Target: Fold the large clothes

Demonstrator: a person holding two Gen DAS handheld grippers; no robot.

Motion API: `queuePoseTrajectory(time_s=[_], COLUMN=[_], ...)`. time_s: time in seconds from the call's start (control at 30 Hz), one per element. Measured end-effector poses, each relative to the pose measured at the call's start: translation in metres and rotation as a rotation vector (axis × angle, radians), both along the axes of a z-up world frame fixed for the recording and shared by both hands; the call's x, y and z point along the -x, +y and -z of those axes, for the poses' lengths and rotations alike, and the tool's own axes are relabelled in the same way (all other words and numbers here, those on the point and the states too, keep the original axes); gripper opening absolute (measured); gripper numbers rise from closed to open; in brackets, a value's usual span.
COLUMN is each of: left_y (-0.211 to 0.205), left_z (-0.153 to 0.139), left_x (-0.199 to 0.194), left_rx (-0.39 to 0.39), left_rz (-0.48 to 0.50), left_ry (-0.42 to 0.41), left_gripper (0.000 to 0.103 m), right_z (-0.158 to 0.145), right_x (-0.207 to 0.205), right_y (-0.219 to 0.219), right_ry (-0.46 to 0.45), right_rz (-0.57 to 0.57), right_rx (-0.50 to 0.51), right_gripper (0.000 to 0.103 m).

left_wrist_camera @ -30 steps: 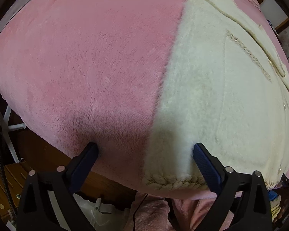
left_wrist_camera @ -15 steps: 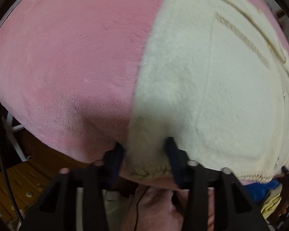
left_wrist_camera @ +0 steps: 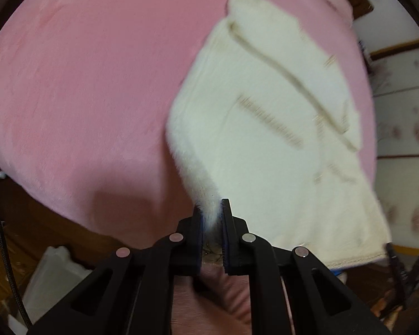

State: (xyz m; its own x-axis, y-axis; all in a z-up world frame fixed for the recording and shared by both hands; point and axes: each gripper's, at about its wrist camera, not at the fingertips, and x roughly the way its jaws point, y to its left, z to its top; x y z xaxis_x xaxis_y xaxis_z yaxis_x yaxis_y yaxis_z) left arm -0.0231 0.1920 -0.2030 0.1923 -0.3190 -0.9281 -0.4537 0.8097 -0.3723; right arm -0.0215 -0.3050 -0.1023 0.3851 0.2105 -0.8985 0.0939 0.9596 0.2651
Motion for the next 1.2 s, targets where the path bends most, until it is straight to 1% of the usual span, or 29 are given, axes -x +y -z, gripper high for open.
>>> queuePoseTrajectory(time_s=[0.03, 0.1, 0.2, 0.27, 0.33, 0.4, 0.43, 0.47, 0.5, 0.53, 0.57, 0.63, 0.67, 0.7, 0.73, 0.77, 0.8, 0.87, 0.9, 0.97, 1.0, 1.07, 1.1, 1.2], left_y=[0.003, 0.008, 0.009, 0.017, 0.024, 0.028, 0.032, 0.04, 0.039, 0.043, 0.047, 0.056, 0.063, 0.066, 0.07, 0.074, 0.077, 0.081, 0.081, 0.08, 0.076, 0.068, 0.066, 0.049], left_z=[-0.014, -0.033, -0.068, -0.079, -0.09, -0.098, -0.103, -0.104, -0.102, -0.103, -0.103, -0.099, -0.094, -0.091, -0.084, -0.078, -0.071, -0.058, -0.05, -0.028, -0.013, 0.006, 0.013, 0.038], left_x=[-0.007, -0.018, -0.042, -0.054, -0.074, -0.103, -0.122, -0.136, -0.152, -0.181, -0.203, -0.244, -0.264, -0.275, -0.293, -0.307, -0.313, -0.328, -0.336, -0.347, -0.353, -0.355, -0.354, -0.35], left_rx=[0.029, 0.071, 0.141, 0.171, 0.198, 0.204, 0.193, 0.174, 0.165, 0.137, 0.102, 0.023, -0.009, -0.03, -0.058, -0.089, -0.105, -0.146, -0.165, -0.199, -0.219, -0.232, -0.232, -0.235], left_rz=[-0.02, -0.049, -0.105, -0.141, -0.197, -0.24, -0.262, -0.283, -0.298, -0.322, -0.337, -0.379, -0.395, -0.405, -0.419, -0.431, -0.438, -0.424, -0.4, -0.328, -0.277, -0.205, -0.182, -0.067], left_ry=[-0.036, -0.088, -0.165, -0.19, -0.213, -0.227, -0.235, -0.24, -0.241, -0.246, -0.251, -0.279, -0.303, -0.311, -0.317, -0.322, -0.322, -0.313, -0.303, -0.265, -0.225, -0.185, -0.177, -0.145], left_gripper=[0.008, 0.008, 0.008, 0.008, 0.008, 0.008, 0.008, 0.008, 0.008, 0.008, 0.008, 0.006, 0.01, 0.024, 0.032, 0.048, 0.06, 0.064, 0.064, 0.064, 0.064, 0.064, 0.064, 0.063], right_z=[-0.008, -0.02, -0.033, -0.039, -0.047, -0.053, -0.055, -0.057, -0.057, -0.057, -0.058, -0.055, -0.05, -0.041, -0.029, -0.016, 0.0, 0.027, 0.04, 0.067, 0.081, 0.105, 0.117, 0.149], right_x=[-0.003, -0.011, -0.024, -0.04, -0.061, -0.091, -0.112, -0.131, -0.157, -0.182, -0.202, -0.257, -0.281, -0.306, -0.328, -0.346, -0.364, -0.386, -0.393, -0.402, -0.403, -0.404, -0.404, -0.402], right_y=[0.002, 0.003, 0.001, -0.002, -0.011, -0.023, -0.03, -0.035, -0.042, -0.048, -0.054, -0.069, -0.076, -0.085, -0.093, -0.097, -0.098, -0.097, -0.094, -0.088, -0.084, -0.073, -0.067, -0.043], right_ry=[-0.022, -0.055, -0.088, -0.109, -0.128, -0.142, -0.147, -0.15, -0.151, -0.152, -0.159, -0.192, -0.188, -0.17, -0.147, -0.124, -0.089, -0.042, -0.022, 0.026, 0.05, 0.089, 0.107, 0.162], right_rz=[0.005, 0.011, 0.038, 0.059, 0.086, 0.115, 0.126, 0.137, 0.151, 0.165, 0.176, 0.225, 0.265, 0.309, 0.352, 0.369, 0.369, 0.338, 0.317, 0.263, 0.237, 0.182, 0.155, 0.073], right_rx=[-0.014, -0.034, -0.083, -0.121, -0.166, -0.207, -0.229, -0.244, -0.262, -0.273, -0.28, -0.269, -0.251, -0.216, -0.165, -0.131, -0.094, -0.062, -0.07, -0.1, -0.112, -0.135, -0.137, -0.139], right_gripper=[0.012, 0.012, 0.012, 0.012, 0.012, 0.012, 0.012, 0.011, 0.01, 0.009, 0.0, 0.0, 0.0, 0.0, 0.001, 0.005, 0.008, 0.016, 0.019, 0.023, 0.026, 0.027, 0.027, 0.027])
